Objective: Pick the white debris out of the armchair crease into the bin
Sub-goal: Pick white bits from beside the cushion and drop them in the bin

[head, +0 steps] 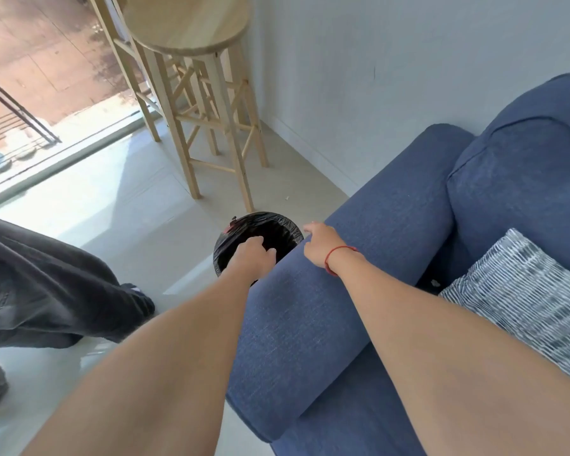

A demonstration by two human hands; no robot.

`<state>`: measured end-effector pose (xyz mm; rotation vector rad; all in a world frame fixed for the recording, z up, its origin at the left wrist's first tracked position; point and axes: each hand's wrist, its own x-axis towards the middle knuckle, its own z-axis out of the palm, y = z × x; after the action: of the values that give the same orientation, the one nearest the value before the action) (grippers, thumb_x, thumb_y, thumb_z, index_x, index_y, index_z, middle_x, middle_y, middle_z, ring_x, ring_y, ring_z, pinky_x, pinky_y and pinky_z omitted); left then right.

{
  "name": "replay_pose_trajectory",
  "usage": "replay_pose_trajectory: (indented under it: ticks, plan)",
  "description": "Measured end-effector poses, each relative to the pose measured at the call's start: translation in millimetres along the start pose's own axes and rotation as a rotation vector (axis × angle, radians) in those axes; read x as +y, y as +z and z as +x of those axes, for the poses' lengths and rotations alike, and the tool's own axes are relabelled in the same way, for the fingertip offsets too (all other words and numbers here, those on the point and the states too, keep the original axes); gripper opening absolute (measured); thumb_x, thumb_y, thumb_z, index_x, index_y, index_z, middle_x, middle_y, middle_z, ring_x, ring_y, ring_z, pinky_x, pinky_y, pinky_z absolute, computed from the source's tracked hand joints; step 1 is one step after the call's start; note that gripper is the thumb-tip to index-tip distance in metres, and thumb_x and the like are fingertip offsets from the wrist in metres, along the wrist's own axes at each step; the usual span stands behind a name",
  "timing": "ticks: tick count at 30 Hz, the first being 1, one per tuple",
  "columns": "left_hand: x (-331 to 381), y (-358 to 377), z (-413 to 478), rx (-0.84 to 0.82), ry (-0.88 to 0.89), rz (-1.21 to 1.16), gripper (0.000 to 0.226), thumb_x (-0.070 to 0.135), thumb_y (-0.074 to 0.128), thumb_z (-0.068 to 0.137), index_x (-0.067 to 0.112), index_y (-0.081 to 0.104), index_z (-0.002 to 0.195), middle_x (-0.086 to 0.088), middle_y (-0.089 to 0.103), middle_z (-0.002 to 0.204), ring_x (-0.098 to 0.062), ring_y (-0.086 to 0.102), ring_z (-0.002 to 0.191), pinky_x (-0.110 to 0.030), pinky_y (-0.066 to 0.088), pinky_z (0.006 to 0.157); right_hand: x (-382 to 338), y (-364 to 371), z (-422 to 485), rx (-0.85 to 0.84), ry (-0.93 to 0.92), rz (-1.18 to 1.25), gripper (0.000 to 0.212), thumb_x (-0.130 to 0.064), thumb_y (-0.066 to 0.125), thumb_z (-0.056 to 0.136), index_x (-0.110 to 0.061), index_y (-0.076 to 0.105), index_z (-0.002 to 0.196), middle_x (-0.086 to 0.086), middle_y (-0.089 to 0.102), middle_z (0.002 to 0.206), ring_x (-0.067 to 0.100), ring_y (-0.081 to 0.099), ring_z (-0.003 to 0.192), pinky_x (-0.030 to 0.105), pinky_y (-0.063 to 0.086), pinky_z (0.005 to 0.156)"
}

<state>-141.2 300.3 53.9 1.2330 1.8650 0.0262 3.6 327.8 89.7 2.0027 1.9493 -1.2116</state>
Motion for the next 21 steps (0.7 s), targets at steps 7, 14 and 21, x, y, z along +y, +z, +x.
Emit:
replay_pose_trajectory:
  ticks: [7, 14, 21]
  plan:
    - [80.9, 49.7, -62.6, 0.048, 0.122, 0.056, 0.053, 0.037, 0.04, 0.1, 0.009, 0.038, 0.145, -0.013, 0.045, 0.147, -0.029, 0.034, 0.141, -0.042, 0.037, 0.11, 84.2, -38.7, -71.3, 0.102, 0.09, 0.151, 0.053, -0.009, 0.044, 0.096, -0.018, 0.036, 0.148, 0.002, 0.032, 0.157, 0.027, 0.044, 0.136, 0.04, 0.041, 0.108]
    - [147.2, 133.7, -105.4, -0.067, 0.243, -0.03, 0.055, 0.035, 0.046, 0.098, 0.015, 0.036, 0.148, -0.007, 0.044, 0.149, -0.026, 0.045, 0.134, -0.038, 0.04, 0.109, 178.9, -70.5, -123.9, 0.237, 0.19, 0.225, 0.05, -0.011, 0.051, 0.094, -0.011, 0.045, 0.143, 0.009, 0.047, 0.147, 0.028, 0.052, 0.129, 0.035, 0.043, 0.106]
    - [97.4, 236.9, -109.7, -0.232, 0.052, 0.029, 0.048, 0.032, 0.045, 0.096, 0.012, 0.048, 0.139, -0.012, 0.054, 0.137, -0.031, 0.055, 0.12, -0.039, 0.046, 0.101, 257.1, -7.6, -126.4, 0.093, 0.274, 0.241, 0.046, -0.002, 0.048, 0.092, -0.012, 0.053, 0.136, 0.008, 0.054, 0.141, 0.028, 0.053, 0.128, 0.037, 0.042, 0.11]
